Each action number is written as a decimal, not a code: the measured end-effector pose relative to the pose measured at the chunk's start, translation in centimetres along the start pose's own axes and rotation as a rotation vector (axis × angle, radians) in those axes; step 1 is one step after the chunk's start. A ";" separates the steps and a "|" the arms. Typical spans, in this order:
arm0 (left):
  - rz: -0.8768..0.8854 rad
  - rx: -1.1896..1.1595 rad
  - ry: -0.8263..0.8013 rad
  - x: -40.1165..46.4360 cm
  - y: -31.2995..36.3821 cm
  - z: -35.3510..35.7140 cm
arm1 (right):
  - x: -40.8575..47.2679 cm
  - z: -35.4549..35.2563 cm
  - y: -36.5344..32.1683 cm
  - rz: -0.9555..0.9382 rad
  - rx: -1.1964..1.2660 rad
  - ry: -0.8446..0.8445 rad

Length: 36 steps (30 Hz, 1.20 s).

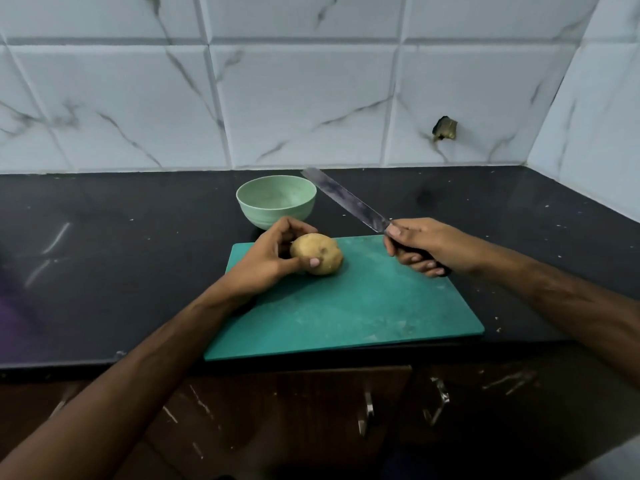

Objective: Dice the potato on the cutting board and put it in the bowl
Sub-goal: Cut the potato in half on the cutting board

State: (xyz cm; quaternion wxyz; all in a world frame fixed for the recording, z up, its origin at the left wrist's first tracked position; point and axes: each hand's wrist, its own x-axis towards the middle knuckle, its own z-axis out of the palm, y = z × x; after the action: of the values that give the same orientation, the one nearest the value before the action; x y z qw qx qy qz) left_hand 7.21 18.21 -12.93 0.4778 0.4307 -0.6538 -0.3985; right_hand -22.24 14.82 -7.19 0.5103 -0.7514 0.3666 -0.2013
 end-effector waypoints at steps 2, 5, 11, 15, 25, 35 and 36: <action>-0.019 -0.035 -0.022 0.1 0.2 -0.2 | -1.0 -0.9 -0.7 0.016 -0.125 -0.008; -0.038 -0.073 -0.097 0.3 0.5 0.0 | -2.3 -1.6 -1.5 0.021 -0.252 -0.030; 0.008 0.122 -0.297 1.3 2.0 0.1 | -3.7 -1.9 -2.3 -0.006 -0.453 -0.047; 0.057 0.343 -0.350 1.5 4.1 -0.6 | -4.0 -1.6 -2.5 -0.030 -0.596 -0.046; 0.104 0.599 -0.414 1.9 6.0 -1.4 | -2.7 0.7 -3.9 -0.069 -0.851 -0.022; 0.186 0.778 -0.424 2.8 6.6 -0.4 | -2.2 2.0 -4.5 -0.047 -0.922 0.010; 0.188 0.786 -0.429 2.9 6.6 -0.4 | -2.1 2.0 -4.5 -0.046 -0.917 0.009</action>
State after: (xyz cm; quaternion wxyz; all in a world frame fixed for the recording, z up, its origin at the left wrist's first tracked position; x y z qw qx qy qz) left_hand 5.88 17.46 -5.86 0.1658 0.4261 -0.8757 -0.1553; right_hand -20.72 18.63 -3.71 0.1188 -0.9067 0.4033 -0.0329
